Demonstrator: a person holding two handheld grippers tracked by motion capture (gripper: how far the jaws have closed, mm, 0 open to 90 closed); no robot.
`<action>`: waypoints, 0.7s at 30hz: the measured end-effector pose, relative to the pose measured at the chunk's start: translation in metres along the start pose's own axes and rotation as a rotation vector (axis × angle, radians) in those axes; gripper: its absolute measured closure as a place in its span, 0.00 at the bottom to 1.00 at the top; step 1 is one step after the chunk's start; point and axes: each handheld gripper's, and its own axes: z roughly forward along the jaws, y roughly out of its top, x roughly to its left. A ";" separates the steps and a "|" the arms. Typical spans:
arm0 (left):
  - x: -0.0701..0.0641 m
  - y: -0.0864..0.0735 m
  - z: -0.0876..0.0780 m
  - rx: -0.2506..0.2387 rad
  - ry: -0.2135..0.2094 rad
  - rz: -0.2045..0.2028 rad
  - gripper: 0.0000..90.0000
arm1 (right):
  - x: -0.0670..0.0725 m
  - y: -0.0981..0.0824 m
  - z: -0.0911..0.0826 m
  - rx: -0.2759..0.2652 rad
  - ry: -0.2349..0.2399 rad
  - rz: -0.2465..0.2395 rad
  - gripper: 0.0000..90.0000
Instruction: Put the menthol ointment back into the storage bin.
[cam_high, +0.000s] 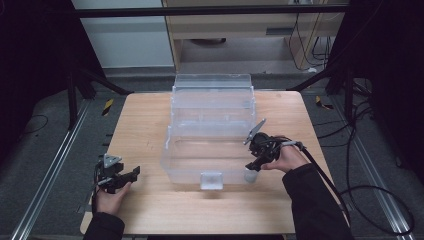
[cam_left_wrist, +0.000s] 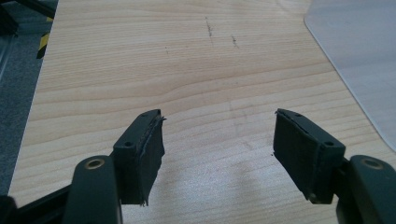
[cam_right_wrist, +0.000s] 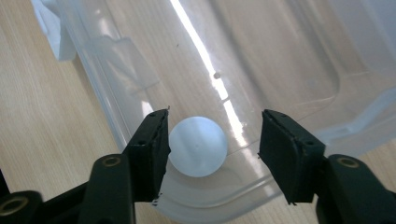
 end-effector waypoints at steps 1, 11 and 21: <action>0.000 0.000 0.000 0.001 0.001 0.001 0.36 | 0.000 -0.001 -0.005 -0.036 -0.011 0.003 0.44; -0.001 0.000 0.000 0.003 -0.002 0.004 0.34 | 0.005 -0.024 -0.041 -0.277 -0.107 0.099 0.27; -0.002 0.000 0.000 0.003 -0.004 0.003 0.34 | 0.005 -0.069 -0.057 -0.462 -0.182 0.251 0.20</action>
